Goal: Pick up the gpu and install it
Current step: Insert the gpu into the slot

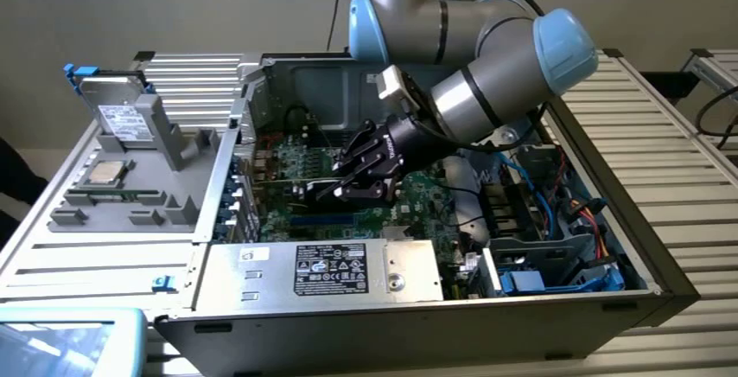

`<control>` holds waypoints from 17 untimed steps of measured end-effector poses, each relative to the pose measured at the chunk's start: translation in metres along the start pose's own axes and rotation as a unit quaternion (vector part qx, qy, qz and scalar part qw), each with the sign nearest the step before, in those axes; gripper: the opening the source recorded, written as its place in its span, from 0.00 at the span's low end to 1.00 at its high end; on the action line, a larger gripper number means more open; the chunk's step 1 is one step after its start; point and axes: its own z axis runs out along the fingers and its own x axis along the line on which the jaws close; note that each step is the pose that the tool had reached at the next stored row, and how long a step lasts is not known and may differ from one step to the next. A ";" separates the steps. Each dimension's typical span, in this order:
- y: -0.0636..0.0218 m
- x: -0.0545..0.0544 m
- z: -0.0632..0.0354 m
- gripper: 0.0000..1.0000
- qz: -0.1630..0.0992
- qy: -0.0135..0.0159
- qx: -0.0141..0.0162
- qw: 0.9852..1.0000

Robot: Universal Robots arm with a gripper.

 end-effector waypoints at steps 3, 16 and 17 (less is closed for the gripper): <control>-0.0007 -0.001 0.0006 0.28 0.000 0.000 0.000 1.000; -0.0018 -0.001 0.0040 0.28 -0.004 -0.003 0.000 1.000; -0.0018 -0.001 0.0040 0.28 -0.004 -0.003 0.000 1.000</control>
